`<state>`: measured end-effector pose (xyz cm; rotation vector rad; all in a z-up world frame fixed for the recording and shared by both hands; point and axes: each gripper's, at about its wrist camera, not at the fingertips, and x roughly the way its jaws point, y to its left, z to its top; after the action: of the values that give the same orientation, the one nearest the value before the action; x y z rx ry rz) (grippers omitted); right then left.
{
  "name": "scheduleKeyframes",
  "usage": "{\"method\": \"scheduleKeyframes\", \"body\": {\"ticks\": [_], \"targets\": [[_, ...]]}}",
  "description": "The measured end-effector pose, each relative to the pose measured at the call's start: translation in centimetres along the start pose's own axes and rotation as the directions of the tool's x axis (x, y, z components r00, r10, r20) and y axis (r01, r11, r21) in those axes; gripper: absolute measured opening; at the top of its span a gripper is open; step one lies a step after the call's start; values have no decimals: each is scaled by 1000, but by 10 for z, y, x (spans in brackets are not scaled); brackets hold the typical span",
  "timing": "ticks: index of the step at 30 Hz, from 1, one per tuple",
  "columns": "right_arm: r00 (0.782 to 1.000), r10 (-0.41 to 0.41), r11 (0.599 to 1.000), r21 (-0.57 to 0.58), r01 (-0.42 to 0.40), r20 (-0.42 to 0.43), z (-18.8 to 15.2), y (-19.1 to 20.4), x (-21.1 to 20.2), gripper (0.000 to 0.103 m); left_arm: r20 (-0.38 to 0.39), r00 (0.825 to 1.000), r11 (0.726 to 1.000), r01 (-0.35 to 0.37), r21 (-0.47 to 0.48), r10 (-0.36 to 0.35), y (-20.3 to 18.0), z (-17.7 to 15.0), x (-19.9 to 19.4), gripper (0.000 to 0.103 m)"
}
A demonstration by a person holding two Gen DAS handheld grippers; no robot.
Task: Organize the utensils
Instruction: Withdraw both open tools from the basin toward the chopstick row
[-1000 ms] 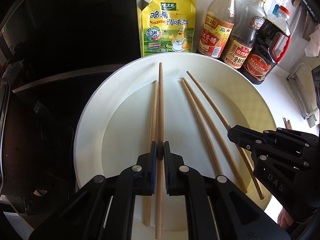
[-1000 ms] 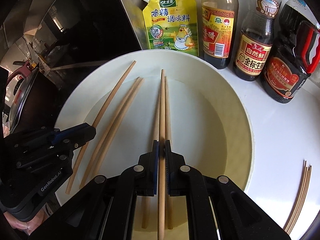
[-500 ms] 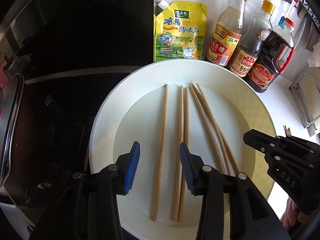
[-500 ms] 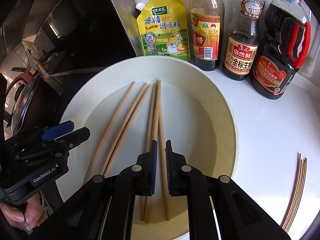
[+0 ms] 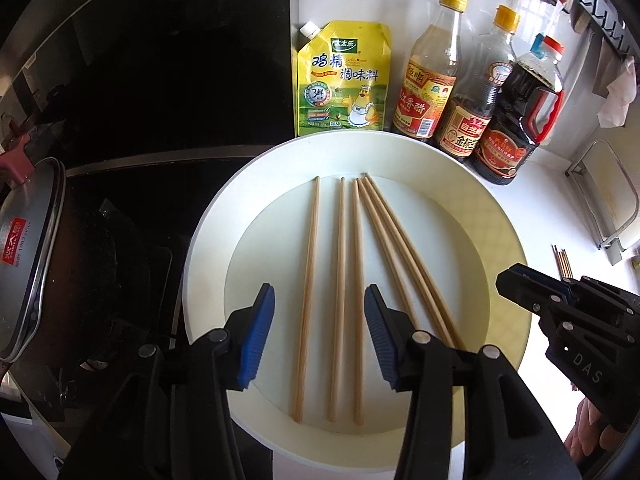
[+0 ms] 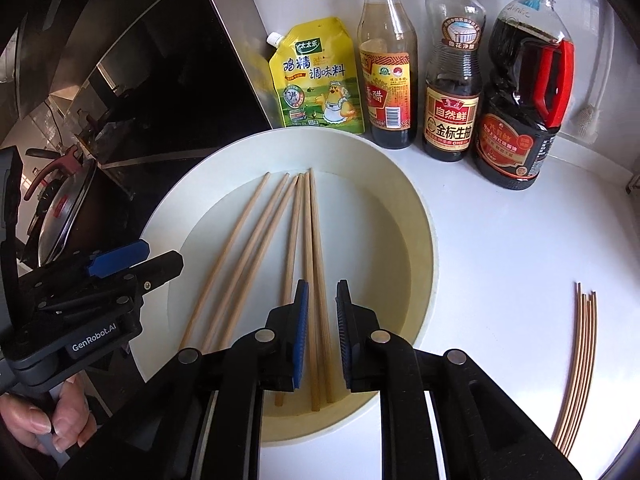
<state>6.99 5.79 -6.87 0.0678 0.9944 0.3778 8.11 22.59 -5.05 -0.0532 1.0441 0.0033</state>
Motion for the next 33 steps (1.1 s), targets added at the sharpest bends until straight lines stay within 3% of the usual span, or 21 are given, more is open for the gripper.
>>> {"method": "scheduleKeyframes", "body": {"ticks": [20, 33], "targets": [[996, -24, 992, 126, 14, 81, -41, -47, -59, 23, 22, 999, 992, 40, 120, -43, -62, -16, -30, 54], [993, -63, 980, 194, 44, 97, -65, -101, -93, 27, 10, 996, 980, 84, 183, -88, -127, -23, -37, 54]]}}
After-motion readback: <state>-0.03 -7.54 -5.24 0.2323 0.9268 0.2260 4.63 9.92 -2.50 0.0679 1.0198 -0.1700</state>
